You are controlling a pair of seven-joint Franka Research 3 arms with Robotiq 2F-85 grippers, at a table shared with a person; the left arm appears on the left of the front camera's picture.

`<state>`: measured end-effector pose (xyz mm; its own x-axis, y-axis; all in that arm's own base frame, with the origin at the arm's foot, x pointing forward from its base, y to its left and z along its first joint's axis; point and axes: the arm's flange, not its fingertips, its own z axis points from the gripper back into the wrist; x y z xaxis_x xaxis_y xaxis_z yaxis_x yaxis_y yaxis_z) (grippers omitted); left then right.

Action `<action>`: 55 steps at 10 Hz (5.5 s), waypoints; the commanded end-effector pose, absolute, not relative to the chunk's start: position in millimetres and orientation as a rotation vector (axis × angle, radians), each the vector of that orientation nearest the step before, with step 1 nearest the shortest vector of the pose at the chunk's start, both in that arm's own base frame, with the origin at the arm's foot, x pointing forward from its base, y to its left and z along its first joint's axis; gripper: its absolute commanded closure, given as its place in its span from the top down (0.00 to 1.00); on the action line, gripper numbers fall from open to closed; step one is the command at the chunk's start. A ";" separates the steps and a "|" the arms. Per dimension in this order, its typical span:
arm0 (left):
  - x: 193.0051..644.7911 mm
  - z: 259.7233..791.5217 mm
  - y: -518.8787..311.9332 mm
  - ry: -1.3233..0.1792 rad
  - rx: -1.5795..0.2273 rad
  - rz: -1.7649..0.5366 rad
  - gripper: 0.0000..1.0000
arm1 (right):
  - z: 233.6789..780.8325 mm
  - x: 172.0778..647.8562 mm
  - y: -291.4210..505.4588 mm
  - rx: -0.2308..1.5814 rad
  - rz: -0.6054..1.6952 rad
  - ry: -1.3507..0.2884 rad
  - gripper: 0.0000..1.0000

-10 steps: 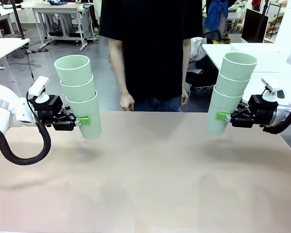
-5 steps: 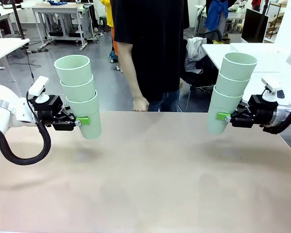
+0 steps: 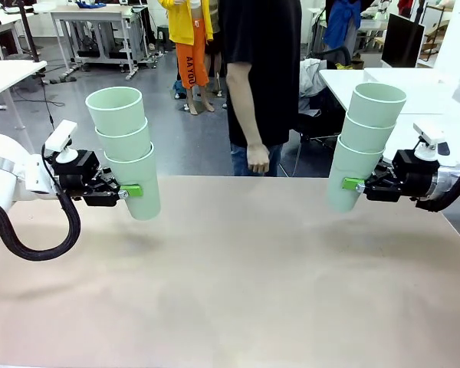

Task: Stack the cups and store them in the basket.
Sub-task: Place the stack of Reusable plastic cups into the Pantry Basket.

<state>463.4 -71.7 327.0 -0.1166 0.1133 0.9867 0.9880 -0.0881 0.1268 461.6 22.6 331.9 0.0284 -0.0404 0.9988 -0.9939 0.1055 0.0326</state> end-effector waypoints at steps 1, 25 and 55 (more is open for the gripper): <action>463.1 332.0 -72.3 -1.344 -1.300 -1.329 0.87 | 336.8 463.9 24.4 1.163 1.081 -1.284 0.85; 463.1 332.0 -72.3 -1.344 -1.300 -1.329 0.87 | 336.8 463.9 24.4 1.163 1.081 -1.284 0.85; 463.1 332.0 -72.3 -1.344 -1.300 -1.329 0.87 | 336.8 463.9 24.4 1.163 1.081 -1.284 0.85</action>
